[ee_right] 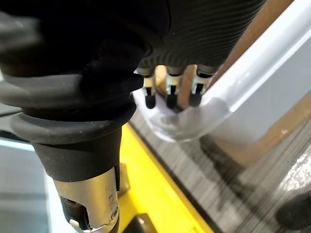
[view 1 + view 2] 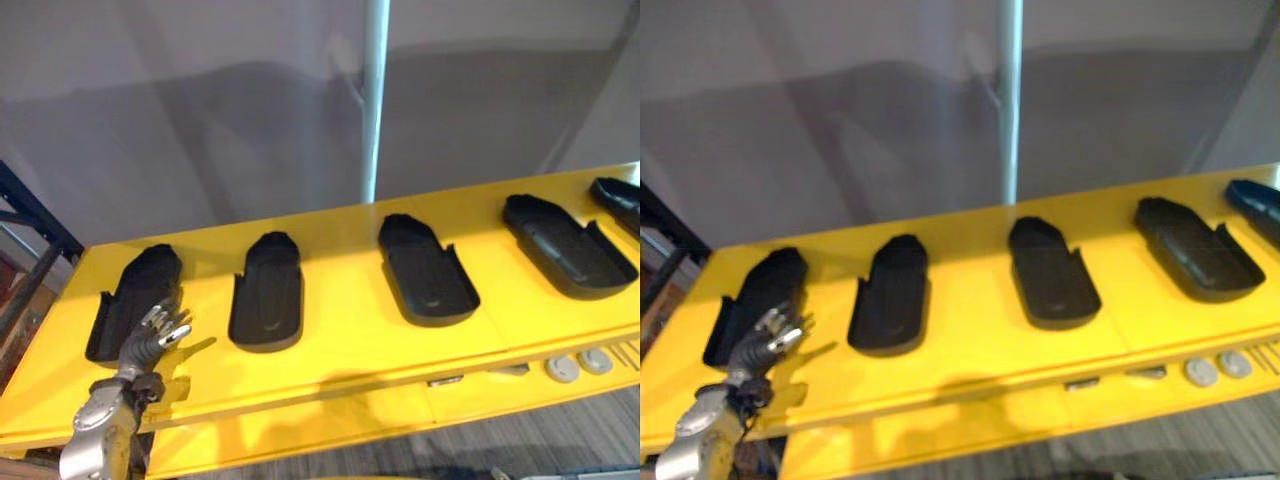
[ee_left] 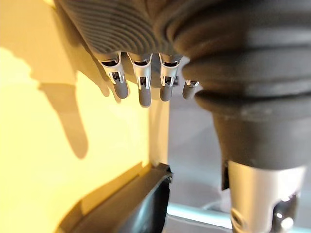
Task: Walk over and take plastic housings, then place them on the shelf
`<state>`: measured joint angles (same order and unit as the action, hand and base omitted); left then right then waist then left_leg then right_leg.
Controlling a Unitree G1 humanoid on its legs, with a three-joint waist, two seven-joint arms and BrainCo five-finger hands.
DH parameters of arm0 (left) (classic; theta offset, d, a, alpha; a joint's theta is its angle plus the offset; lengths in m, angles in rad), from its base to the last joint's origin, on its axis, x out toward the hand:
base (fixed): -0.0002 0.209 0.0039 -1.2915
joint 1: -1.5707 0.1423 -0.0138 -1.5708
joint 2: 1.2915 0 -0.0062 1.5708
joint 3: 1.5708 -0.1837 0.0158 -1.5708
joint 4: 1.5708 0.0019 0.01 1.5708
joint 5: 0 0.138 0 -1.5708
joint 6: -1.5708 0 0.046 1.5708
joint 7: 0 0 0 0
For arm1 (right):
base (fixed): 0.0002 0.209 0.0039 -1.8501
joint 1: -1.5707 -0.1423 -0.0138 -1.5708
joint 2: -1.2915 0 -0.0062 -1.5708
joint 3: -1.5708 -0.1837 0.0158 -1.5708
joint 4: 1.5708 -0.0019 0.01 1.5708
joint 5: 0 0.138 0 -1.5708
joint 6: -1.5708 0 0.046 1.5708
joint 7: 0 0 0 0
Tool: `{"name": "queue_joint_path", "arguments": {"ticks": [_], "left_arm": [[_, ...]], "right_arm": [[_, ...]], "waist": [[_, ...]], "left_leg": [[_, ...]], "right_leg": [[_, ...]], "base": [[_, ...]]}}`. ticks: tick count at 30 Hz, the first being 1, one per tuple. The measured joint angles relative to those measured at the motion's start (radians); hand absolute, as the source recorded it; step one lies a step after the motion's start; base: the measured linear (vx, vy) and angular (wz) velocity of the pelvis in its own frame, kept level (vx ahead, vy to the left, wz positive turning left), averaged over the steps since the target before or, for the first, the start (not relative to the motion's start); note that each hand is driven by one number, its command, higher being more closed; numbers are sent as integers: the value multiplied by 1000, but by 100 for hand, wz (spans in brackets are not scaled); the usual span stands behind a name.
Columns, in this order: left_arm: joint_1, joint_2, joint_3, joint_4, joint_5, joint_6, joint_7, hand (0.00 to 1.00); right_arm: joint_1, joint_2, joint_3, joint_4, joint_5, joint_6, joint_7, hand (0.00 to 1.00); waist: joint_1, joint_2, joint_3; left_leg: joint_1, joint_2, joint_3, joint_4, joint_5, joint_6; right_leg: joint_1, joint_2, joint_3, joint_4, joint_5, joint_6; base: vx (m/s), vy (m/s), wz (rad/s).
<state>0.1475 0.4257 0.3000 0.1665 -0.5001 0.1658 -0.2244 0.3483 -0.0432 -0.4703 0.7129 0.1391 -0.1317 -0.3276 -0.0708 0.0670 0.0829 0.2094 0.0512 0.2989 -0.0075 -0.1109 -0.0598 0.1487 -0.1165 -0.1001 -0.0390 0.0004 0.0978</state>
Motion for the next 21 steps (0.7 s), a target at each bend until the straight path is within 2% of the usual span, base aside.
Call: {"name": "queue_joint_path", "arguments": {"ticks": [3,8,11,13,16,18,21], "left_arm": [[-4,-2,0,21,2,16,27,0],[-11,-3,1,21,0,14,49,0],[-11,-4,1,20,-5,-14,48,0],[-11,-10,1,4,-14,-55,44,0],[-10,-29,-1,-88,-54,-142,15,0],[-10,-44,-10,-192,-96,-219,-30,0],[-10,-51,-56,-344,-182,-281,-103,0]], "right_arm": [[0,0,1,0,-8,1,0,0],[-2,0,0,0,-16,2,0,0],[-2,0,0,-1,-16,2,1,0],[-2,0,0,-1,-16,2,1,0],[-1,2,0,-1,-17,1,1,0],[-2,2,-1,-1,-17,-1,1,0],[-2,15,-21,1,-17,-2,0,0]], "waist": [[0,0,1],[0,1,5],[0,1,12],[1,1,21],[3,-3,28],[2,-4,28],[2,-5,29]], "left_leg": [[0,1,2,-1,0,0],[0,1,3,-1,0,0],[0,1,3,-1,0,0],[1,1,3,0,0,0],[0,0,1,1,0,0],[-1,-1,-1,0,0,0],[-4,-2,-10,-2,0,0]], "right_leg": [[-2,1,1,0,0,0],[-2,1,1,0,0,0],[-2,1,1,2,0,0],[-3,1,1,6,0,0],[-5,-1,0,10,0,0],[-5,-2,-1,10,-1,0],[-6,-2,-2,10,-2,-2]], "base": [[0,0,0],[0,0,0],[0,0,0],[0,0,0],[0,0,0],[0,0,0],[0,0,3]]}}
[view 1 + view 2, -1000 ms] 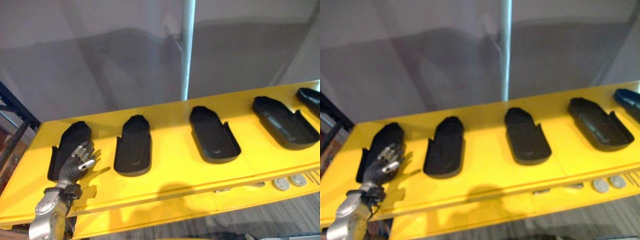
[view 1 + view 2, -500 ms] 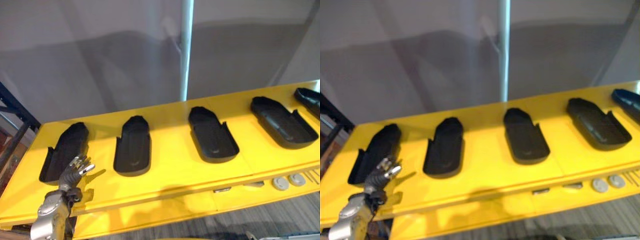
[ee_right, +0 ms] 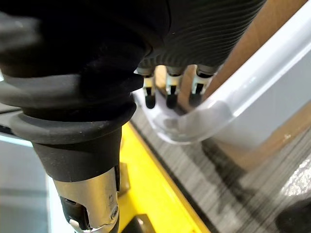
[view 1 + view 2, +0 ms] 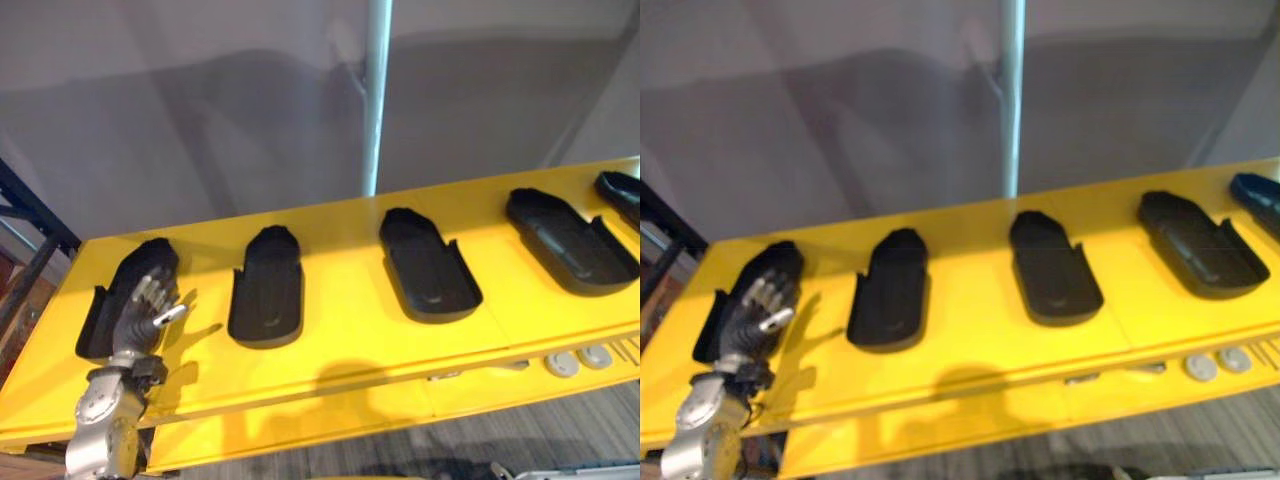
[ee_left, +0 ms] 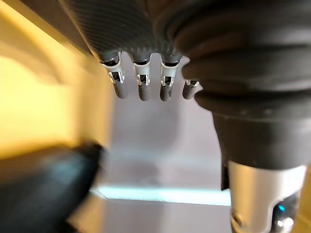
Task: Walk over and take plastic housings, then place them on the shelf
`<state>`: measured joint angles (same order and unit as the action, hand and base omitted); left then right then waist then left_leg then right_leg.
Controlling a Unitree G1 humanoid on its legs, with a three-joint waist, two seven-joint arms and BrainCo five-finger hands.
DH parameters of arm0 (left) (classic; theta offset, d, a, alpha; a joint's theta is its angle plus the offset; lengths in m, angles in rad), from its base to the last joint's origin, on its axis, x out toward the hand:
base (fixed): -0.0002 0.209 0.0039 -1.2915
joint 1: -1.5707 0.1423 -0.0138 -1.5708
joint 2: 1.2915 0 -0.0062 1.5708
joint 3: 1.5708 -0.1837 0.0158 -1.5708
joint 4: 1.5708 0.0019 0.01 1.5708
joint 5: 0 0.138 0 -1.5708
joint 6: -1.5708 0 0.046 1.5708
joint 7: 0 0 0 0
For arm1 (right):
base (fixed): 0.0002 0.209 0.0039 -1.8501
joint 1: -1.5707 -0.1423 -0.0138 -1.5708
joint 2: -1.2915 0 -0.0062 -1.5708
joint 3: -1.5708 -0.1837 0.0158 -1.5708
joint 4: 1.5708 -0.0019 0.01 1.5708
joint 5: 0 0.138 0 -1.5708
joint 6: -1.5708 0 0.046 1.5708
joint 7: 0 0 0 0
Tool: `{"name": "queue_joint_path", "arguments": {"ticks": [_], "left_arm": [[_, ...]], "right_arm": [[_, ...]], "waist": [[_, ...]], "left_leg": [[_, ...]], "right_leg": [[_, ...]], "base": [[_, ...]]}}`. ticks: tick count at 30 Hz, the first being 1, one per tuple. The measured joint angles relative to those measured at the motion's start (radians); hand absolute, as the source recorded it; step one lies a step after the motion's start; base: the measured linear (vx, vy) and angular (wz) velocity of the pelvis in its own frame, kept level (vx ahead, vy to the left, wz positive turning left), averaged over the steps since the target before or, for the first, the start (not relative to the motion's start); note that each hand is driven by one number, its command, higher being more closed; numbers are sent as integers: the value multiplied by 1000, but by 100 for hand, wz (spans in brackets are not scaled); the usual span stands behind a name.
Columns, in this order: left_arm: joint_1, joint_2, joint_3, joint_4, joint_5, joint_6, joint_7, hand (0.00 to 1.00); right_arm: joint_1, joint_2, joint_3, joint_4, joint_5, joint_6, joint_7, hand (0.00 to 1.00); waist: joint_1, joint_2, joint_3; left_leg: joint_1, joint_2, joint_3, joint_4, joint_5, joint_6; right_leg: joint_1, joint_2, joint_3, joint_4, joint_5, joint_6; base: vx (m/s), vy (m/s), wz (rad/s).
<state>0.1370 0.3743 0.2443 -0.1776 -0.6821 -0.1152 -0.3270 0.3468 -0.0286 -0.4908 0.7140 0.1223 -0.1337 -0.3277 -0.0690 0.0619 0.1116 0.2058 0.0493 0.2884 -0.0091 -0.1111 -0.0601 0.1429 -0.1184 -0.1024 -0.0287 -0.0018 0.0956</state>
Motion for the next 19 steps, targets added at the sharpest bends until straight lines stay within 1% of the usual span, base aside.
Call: {"name": "queue_joint_path", "arguments": {"ticks": [2,3,5,6,8,9,11,13,14,15,16,17,18,19], "left_arm": [[-2,-22,-20,-71,-68,-31,-43,0],[-4,-40,-24,-96,-79,-52,-51,0],[-12,-65,-23,-122,-99,-82,-43,0],[-18,-76,-23,-127,-99,-114,-22,0],[-17,-83,-19,-134,-98,-162,31,0],[-16,-101,-2,-139,-98,-191,62,0],[-1,-162,68,-175,-110,-237,90,0],[53,-226,174,-226,-136,-318,145,0],[69,-240,205,-231,-138,-341,157,0],[104,-267,260,-235,-143,-378,184,0],[147,-300,314,-235,-142,-420,222,0],[165,-314,333,-234,-138,-437,246,0],[197,-336,356,-234,-124,-460,305,0],[213,-348,371,-234,-120,-470,335,0]], "right_arm": [[1,4,-8,1,0,-1,-1,0],[1,5,-9,1,0,-1,-1,0],[1,11,-9,3,0,-4,-2,0],[0,16,-8,8,0,-9,-2,0],[0,24,-8,17,0,-13,-3,0],[0,29,-9,23,1,-13,-5,0],[0,46,-9,21,2,-17,-21,0],[6,76,-9,21,3,-17,-34,0],[7,83,-8,20,4,-16,-43,0],[11,95,-7,18,8,-14,-50,0],[17,106,-5,15,12,-10,-57,0],[21,110,-1,14,12,-8,-62,0],[34,117,6,14,13,-4,-65,0],[40,117,15,13,13,-1,-65,0]], "waist": [[0,0,0],[-1,1,0],[-1,1,0],[-1,-1,-1],[0,-3,0],[1,-5,-1],[1,-9,-2],[2,-16,0],[2,-17,1],[6,-19,0],[17,-22,-1],[24,-25,-1],[31,-34,-6],[38,-36,-7]], "left_leg": [[-1,-1,-2,-1,0,0],[-2,-1,-2,-1,0,0],[-4,-1,-4,-1,0,0],[-13,-1,-7,1,0,0],[-14,-1,-10,1,0,0],[-14,-2,-13,1,0,1],[-14,-4,-17,1,1,1],[-14,-5,-29,1,1,2],[-14,-5,-33,1,1,2],[-13,-6,-40,1,1,2],[-12,-7,-46,1,1,2],[-12,-8,-52,1,1,3],[-13,-10,-65,1,2,5],[-13,-10,-71,1,3,5]], "right_leg": [[1,0,0,0,0,0],[0,0,0,0,0,0],[-1,1,-1,0,0,0],[-2,1,-3,0,0,0],[-2,0,-4,-1,0,0],[-1,0,-6,-1,0,0],[1,-1,-8,-1,0,0],[9,-1,-17,-2,0,0],[13,-1,-25,-3,0,0],[18,-1,-32,-6,0,0],[24,-1,-37,-9,0,-1],[29,-2,-39,-12,0,-1],[36,-3,-58,-15,-2,-2],[38,-4,-64,-15,-3,-3]], "base": [[0,0,0],[0,0,0],[0,0,2],[-44,-2,4],[-48,-6,4],[-11,-10,5],[-12,-8,4],[-9,-9,12],[-10,-22,20],[-13,-23,18],[-14,-22,17],[-20,-21,22],[-17,-17,24],[-15,-14,20]]}}
